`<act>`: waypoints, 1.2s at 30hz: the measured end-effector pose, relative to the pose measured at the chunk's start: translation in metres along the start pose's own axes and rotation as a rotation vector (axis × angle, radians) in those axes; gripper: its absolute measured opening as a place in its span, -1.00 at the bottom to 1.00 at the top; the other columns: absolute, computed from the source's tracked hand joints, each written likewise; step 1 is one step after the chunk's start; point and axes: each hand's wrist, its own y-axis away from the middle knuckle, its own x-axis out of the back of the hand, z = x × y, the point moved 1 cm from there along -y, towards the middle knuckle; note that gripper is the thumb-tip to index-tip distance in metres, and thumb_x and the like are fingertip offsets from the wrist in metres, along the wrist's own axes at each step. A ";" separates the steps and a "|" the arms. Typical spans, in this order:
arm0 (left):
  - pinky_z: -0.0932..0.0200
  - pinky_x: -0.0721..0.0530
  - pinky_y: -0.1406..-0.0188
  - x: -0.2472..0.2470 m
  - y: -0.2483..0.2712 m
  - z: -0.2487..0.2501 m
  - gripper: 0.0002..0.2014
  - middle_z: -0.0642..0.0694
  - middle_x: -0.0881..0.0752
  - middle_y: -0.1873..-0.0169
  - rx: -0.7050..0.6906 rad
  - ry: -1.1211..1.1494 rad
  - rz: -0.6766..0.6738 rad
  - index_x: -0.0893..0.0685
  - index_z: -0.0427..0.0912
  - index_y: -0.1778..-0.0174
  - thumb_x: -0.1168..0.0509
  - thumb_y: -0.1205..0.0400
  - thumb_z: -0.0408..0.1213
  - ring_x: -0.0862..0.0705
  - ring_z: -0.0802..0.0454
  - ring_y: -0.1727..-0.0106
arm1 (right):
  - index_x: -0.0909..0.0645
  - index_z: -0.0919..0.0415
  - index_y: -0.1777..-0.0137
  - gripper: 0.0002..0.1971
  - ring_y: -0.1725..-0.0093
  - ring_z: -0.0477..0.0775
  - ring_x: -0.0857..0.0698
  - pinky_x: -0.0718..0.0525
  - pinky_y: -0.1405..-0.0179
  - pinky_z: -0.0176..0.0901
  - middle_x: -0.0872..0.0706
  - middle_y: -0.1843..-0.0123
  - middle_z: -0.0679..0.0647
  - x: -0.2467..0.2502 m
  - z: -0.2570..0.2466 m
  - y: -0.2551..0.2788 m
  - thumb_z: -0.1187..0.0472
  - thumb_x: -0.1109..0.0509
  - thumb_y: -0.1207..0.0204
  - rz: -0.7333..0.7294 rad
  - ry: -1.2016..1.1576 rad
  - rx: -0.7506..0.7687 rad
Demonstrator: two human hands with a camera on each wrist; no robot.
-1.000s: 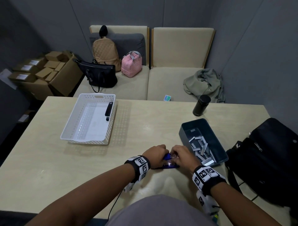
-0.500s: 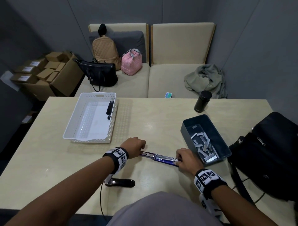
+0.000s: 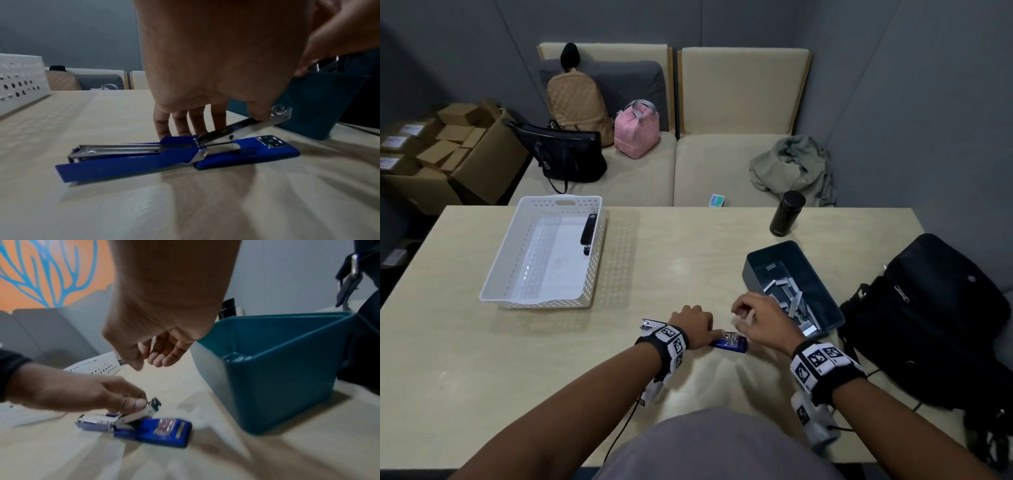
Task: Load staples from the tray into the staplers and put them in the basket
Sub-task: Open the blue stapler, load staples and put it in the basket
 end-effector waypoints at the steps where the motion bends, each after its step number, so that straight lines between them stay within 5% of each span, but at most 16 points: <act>1: -0.16 -0.59 -0.21 0.000 -0.002 0.000 -0.44 -0.23 -0.62 -0.19 -0.005 0.006 -0.009 -0.69 -0.10 -0.12 -0.16 -0.58 0.32 -0.56 -0.25 -0.25 | -0.68 0.11 0.12 -0.87 0.17 -0.13 -0.67 -0.65 0.15 -0.33 -0.69 0.18 -0.04 0.010 0.000 -0.002 0.31 -0.46 -0.36 0.071 -0.022 -0.003; 6: -0.09 -0.67 -0.10 0.004 -0.008 -0.013 -0.47 -0.23 -0.70 -0.05 -0.061 0.105 -0.073 -0.71 -0.16 -0.04 -0.21 -0.59 0.28 -0.67 -0.20 -0.08 | -0.70 0.22 0.13 -0.84 0.28 -0.01 -0.66 -0.58 0.26 -0.38 -0.73 0.24 0.08 0.049 0.029 -0.017 0.44 -0.35 -0.43 0.309 -0.070 -0.193; 11: 0.05 -0.59 0.11 0.002 -0.006 -0.029 -0.63 -0.09 -0.67 0.16 -0.109 0.203 -0.071 -0.69 -0.12 0.09 -0.30 -0.60 0.15 -0.67 -0.10 0.08 | -0.70 0.22 -0.02 -0.80 0.01 0.19 -0.76 -0.73 0.01 -0.05 -0.78 0.02 0.15 0.062 0.065 -0.029 0.40 -0.36 -0.43 0.134 0.117 -0.418; 16: 0.04 -0.60 -0.03 -0.001 0.003 -0.031 -0.71 -0.08 -0.61 0.05 -0.103 0.212 -0.009 -0.70 -0.11 -0.01 -0.34 -0.60 0.04 -0.62 -0.07 -0.01 | -0.64 0.22 0.09 -0.88 -0.06 0.26 -0.73 -0.73 0.01 0.02 -0.72 -0.11 0.24 0.046 0.064 -0.037 0.40 -0.35 -0.44 -0.072 0.475 -0.330; 21: 0.01 -0.62 -0.08 -0.001 0.004 -0.028 -0.70 -0.15 -0.63 -0.07 -0.088 0.198 0.000 -0.67 -0.12 -0.04 -0.34 -0.60 0.04 -0.61 -0.09 -0.06 | -0.52 0.36 -0.33 -0.66 -0.33 0.33 -0.61 -0.64 -0.20 0.14 -0.63 -0.31 0.32 0.023 0.068 -0.035 0.44 -0.22 -0.56 -0.156 0.760 -0.254; 24: 0.01 -0.62 -0.08 0.000 0.003 -0.027 -0.69 -0.15 -0.61 -0.08 -0.072 0.196 -0.025 -0.67 -0.11 -0.05 -0.35 -0.59 0.06 -0.60 -0.09 -0.06 | -0.55 0.33 -0.29 -0.68 -0.28 0.30 -0.66 -0.63 -0.19 0.10 -0.68 -0.26 0.28 0.024 0.066 -0.034 0.44 -0.24 -0.55 -0.160 0.859 -0.215; 27: 0.05 -0.57 -0.09 0.001 0.002 -0.027 -0.68 -0.15 -0.61 -0.10 -0.063 0.212 -0.041 -0.66 -0.11 -0.07 -0.37 -0.58 0.05 -0.59 -0.10 -0.11 | -0.66 0.26 -0.05 -0.80 -0.05 0.27 -0.77 -0.72 0.02 0.01 -0.75 0.03 0.19 0.036 0.062 -0.033 0.42 -0.27 -0.50 -0.115 0.642 -0.250; 31: 0.08 -0.54 -0.05 0.005 0.000 -0.025 -0.67 -0.16 -0.61 -0.11 -0.055 0.211 -0.067 -0.66 -0.11 -0.08 -0.38 -0.57 0.06 -0.59 -0.11 -0.12 | -0.60 0.11 -0.29 -0.67 0.16 0.13 -0.70 -0.62 0.22 -0.12 -0.74 0.09 0.13 0.058 0.059 -0.037 0.32 -0.38 -0.54 0.139 0.148 -0.304; 36: 0.03 -0.62 -0.07 0.009 -0.003 -0.021 -0.63 -0.18 -0.65 -0.10 -0.027 0.209 -0.117 -0.69 -0.06 -0.04 -0.36 -0.51 0.15 -0.63 -0.13 -0.09 | -0.57 0.13 -0.27 -0.63 0.22 -0.02 -0.66 -0.62 0.26 -0.26 -0.70 0.17 0.05 0.070 0.023 -0.042 0.46 -0.11 -0.61 0.277 -0.157 -0.200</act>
